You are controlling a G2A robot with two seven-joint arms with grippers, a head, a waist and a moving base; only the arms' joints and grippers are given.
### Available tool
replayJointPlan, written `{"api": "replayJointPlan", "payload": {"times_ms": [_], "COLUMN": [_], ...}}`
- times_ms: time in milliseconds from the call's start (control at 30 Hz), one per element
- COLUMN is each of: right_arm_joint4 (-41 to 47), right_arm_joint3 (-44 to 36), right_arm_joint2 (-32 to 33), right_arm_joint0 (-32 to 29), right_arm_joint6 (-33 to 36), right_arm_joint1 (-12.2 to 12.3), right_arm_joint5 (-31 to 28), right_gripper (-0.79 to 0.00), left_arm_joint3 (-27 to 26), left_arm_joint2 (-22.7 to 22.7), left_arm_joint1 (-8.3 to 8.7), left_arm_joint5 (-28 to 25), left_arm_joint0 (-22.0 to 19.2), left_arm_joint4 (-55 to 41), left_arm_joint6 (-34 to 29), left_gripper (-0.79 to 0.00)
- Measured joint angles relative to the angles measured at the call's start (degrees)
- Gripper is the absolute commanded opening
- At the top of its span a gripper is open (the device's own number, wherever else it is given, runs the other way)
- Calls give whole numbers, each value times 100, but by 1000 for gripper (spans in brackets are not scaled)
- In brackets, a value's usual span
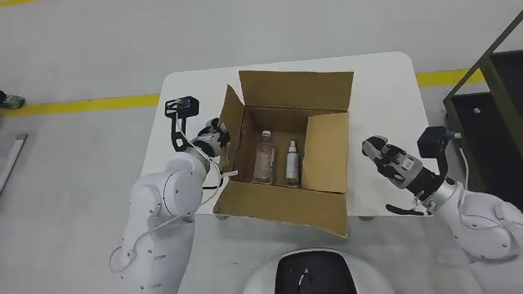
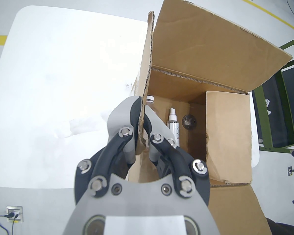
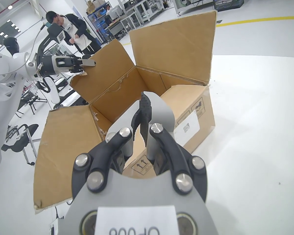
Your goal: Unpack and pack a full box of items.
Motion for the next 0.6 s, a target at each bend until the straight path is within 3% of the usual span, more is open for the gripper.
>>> {"api": "replayJointPlan", "payload": {"times_ms": [200,433,600], "right_arm_joint4": [20,96,143], "right_arm_joint3": [90,177,207], "right_arm_joint2": [-112,-172,-151], "right_arm_joint0": [87,250,350], "right_arm_joint6": [-34,-32,-14], "right_arm_joint1": [-14,-23,-22], "right_arm_joint5": [16,7,-14], "right_gripper": [-785,-785,-785], "left_arm_joint3": [58,100,123], "left_arm_joint2": [-183,-484,-653], "left_arm_joint1": [-51,-113,-141], "left_arm_joint5": [773,2247,2801], "left_arm_joint0": [29,-89,-2], "left_arm_joint4": [-847,-1775,-2460], "left_arm_joint6": [-56,-397,78], "left_gripper": [-785,-785,-785]}}
